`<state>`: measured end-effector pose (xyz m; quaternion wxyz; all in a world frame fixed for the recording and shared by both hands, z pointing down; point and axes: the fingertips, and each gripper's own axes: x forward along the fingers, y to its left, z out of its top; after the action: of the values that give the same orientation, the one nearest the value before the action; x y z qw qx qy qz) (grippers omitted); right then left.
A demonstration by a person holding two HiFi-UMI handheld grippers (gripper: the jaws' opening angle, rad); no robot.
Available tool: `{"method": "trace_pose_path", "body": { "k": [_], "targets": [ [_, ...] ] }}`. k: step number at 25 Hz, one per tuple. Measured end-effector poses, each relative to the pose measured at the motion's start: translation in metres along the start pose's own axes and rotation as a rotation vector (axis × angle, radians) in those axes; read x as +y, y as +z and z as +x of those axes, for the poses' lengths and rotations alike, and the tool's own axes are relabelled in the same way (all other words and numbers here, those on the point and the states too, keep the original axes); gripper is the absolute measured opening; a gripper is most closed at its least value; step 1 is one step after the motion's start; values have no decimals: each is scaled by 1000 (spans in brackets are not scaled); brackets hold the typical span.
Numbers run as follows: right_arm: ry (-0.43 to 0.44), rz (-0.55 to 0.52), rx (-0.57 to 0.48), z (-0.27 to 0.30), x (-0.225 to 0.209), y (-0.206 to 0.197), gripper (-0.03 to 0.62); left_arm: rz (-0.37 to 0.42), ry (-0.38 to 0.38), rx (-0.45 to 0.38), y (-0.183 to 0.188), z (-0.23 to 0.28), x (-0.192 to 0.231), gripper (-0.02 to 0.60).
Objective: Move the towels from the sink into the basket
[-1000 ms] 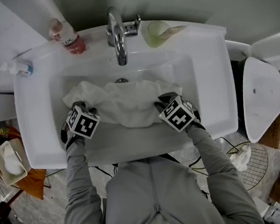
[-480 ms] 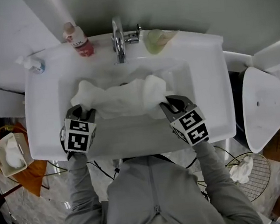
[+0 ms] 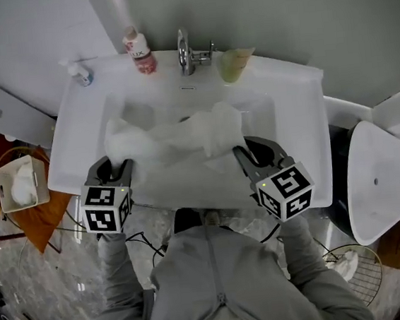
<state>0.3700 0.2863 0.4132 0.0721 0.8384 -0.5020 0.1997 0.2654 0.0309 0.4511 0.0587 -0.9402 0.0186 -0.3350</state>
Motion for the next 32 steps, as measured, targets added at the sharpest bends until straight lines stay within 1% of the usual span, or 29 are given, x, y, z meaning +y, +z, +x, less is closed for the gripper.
{"method": "trace_pose_path", "body": {
  "k": [3, 7, 9, 12, 18, 21, 24, 32],
  "targets": [
    [26, -35, -36, -15, 9, 13, 57, -46, 63, -65, 5, -37, 0, 173],
    [53, -64, -95, -24, 22, 31, 57, -69, 149, -145, 11, -83, 7, 173],
    [83, -79, -116, -23, 33, 39, 57, -84, 196, -172, 9, -105, 11, 173],
    [144, -106, -135, -14, 53, 49, 57, -113, 264, -189, -2, -132, 20, 173],
    [245, -158, -164, 8, 109, 67, 57, -167, 364, -202, -35, -181, 49, 173],
    [289, -183, -176, 18, 145, 75, 57, -187, 412, -210, -55, -209, 69, 173],
    [324, -217, -191, 28, 188, 83, 57, -224, 454, -227, -79, -240, 91, 173],
    [416, -277, -208, 50, 330, 96, 57, -294, 552, -257, -161, -342, 157, 173]
  ]
}}
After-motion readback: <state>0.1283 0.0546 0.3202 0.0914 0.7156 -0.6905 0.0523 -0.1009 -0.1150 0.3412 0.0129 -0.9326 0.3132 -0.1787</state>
